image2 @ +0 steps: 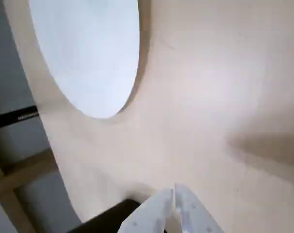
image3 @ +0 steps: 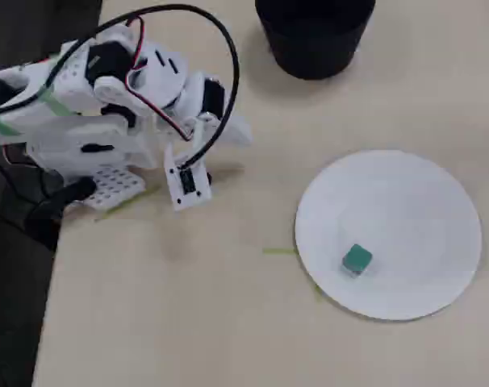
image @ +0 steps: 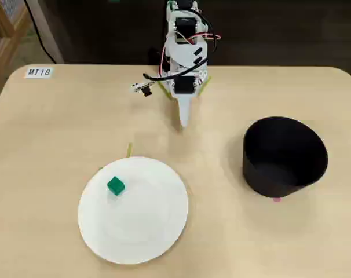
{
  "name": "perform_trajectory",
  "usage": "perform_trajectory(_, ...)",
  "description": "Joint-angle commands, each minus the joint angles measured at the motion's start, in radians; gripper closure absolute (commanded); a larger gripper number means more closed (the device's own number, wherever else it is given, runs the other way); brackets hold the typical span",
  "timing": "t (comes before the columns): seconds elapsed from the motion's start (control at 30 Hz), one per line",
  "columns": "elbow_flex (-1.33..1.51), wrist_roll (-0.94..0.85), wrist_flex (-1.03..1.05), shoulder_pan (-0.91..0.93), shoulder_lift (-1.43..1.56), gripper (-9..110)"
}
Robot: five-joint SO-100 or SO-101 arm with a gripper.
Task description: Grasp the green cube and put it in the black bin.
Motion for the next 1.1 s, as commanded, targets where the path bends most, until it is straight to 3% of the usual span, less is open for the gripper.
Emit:
perform_trajectory(0.0, -0.005, 0.028, -0.008, 0.018, -0.003, 102)
perform_trajectory(0.63, -0.041, 0.041, -0.026, -0.015, -0.003, 102)
perform_trajectory(0.77, -0.368, 0.1, -0.002, -0.061, -0.132, 102)
perform_trajectory(0.93, -0.997, 0.046, 0.163, -0.123, -0.753, 102)
perform_trajectory(1.07, -1.29, -0.02, 0.209, -0.156, -1.103, 102)
